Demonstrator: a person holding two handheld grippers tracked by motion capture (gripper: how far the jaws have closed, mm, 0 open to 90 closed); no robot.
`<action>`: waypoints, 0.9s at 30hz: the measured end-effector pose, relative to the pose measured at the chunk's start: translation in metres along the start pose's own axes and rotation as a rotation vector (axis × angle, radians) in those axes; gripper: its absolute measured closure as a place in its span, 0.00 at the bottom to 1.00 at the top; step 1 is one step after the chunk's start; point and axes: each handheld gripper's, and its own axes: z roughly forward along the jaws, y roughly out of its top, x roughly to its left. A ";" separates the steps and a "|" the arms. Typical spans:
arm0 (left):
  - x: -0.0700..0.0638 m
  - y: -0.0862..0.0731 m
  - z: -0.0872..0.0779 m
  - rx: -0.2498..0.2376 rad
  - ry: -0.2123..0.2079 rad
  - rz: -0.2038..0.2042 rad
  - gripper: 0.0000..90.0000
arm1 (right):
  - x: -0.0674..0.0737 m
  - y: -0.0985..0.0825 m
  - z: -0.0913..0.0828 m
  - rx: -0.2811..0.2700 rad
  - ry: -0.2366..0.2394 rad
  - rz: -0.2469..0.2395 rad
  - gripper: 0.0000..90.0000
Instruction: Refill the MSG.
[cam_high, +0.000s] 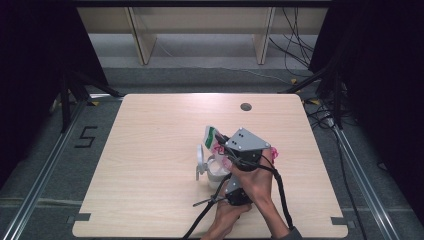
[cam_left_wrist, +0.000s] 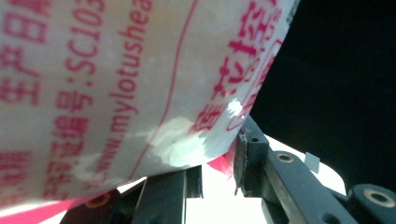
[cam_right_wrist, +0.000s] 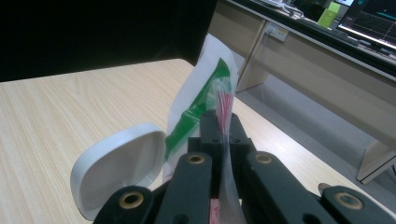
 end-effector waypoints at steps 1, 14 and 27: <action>0.000 0.000 0.000 -0.002 -0.001 -0.001 0.84 | 0.002 0.000 -0.001 0.004 0.005 0.030 1.00; 0.000 0.000 -0.001 0.002 -0.002 -0.002 0.84 | 0.001 0.001 0.000 0.000 0.007 -0.002 1.00; 0.001 0.000 -0.001 -0.002 0.006 -0.003 0.84 | 0.001 -0.001 0.003 0.001 0.012 0.000 1.00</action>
